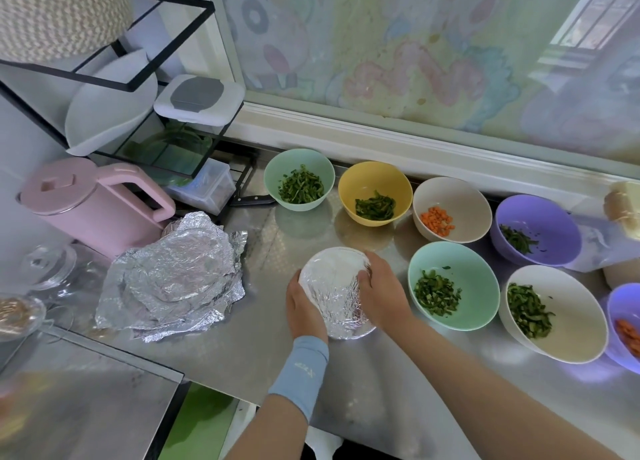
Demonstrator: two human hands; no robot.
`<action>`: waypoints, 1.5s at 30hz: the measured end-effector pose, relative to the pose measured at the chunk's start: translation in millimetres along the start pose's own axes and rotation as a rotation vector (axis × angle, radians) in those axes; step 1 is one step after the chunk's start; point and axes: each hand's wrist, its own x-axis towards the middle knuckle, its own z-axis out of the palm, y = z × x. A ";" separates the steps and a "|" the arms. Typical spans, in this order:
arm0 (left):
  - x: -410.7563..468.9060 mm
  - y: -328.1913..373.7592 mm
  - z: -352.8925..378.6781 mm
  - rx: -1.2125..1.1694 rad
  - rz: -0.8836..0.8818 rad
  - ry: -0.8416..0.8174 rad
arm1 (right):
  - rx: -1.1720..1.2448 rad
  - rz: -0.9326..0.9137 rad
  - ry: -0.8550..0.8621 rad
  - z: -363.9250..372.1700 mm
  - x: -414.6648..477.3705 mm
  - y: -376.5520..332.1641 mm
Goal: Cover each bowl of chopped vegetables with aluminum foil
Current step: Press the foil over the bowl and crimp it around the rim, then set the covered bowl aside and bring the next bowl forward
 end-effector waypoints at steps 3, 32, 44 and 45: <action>24.4 14.4 2.4 0.130 -0.038 -0.094 | 0.120 0.102 0.052 3.6 -11.2 0.6; 63.9 72.9 -10.3 0.603 0.081 -0.180 | -0.203 -0.017 0.002 -35.6 20.9 -43.5; 151.1 174.1 56.2 0.803 0.040 -0.174 | -0.114 0.194 -0.237 -17.1 124.1 -135.2; 158.0 173.9 58.5 0.788 0.022 -0.182 | -0.099 0.229 -0.238 -11.3 131.8 -135.7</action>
